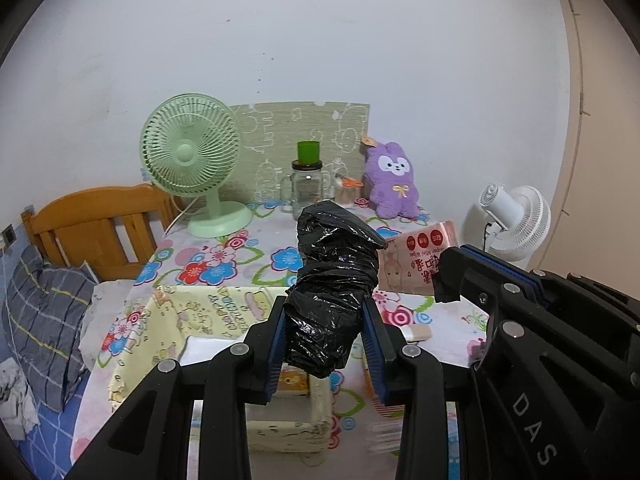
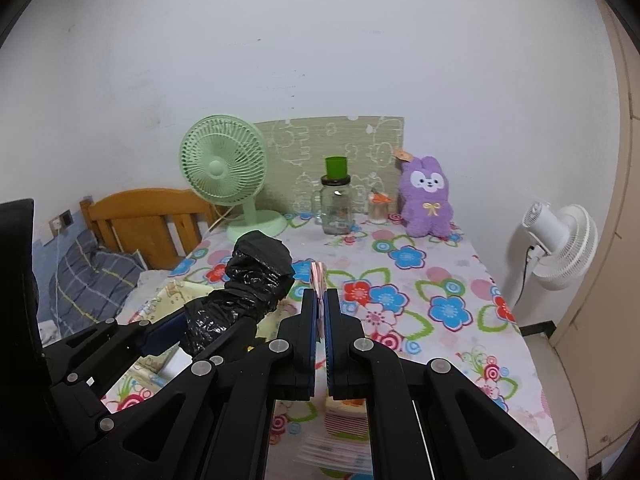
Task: Organize soft objects
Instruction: 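Carry black item with left tool while right tool carries pink packet to box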
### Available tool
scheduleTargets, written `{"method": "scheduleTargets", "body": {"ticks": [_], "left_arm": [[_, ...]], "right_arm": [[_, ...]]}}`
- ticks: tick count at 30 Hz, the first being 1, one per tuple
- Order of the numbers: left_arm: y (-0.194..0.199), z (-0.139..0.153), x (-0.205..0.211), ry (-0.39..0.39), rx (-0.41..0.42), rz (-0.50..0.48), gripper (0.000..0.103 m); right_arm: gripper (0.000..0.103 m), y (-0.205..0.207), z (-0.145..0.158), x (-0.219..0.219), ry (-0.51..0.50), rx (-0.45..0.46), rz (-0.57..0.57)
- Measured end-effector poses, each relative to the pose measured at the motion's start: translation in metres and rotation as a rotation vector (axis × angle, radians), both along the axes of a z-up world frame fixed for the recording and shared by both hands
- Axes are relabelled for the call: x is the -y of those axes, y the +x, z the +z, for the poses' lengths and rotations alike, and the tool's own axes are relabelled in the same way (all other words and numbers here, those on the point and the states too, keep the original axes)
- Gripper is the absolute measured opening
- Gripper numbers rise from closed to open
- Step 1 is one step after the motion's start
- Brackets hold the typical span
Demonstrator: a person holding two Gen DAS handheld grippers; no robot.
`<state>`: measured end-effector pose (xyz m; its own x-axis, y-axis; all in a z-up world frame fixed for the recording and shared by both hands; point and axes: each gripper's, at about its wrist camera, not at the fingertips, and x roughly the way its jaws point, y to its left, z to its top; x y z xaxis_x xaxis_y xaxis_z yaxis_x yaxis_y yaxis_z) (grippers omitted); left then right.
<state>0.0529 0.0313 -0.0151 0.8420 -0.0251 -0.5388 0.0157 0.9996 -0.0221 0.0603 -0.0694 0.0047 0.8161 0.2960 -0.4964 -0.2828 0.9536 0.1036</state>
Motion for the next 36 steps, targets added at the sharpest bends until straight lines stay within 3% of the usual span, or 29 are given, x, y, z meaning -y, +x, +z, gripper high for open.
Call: {"method": "scheduleTargets", "body": {"ticks": [20, 36], "left_arm": [[0.001, -0.006, -0.052, -0.010, -0.022, 0.120, 0.035], [0.010, -0.039, -0.088, -0.033, -0.110, 0.197, 0.036]], "right_arm": [[0.006, 0.005, -0.002, -0.055, 0.004, -0.008, 0.151], [0.006, 0.020, -0.032, -0.094, -0.002, -0.111, 0.244]]}}
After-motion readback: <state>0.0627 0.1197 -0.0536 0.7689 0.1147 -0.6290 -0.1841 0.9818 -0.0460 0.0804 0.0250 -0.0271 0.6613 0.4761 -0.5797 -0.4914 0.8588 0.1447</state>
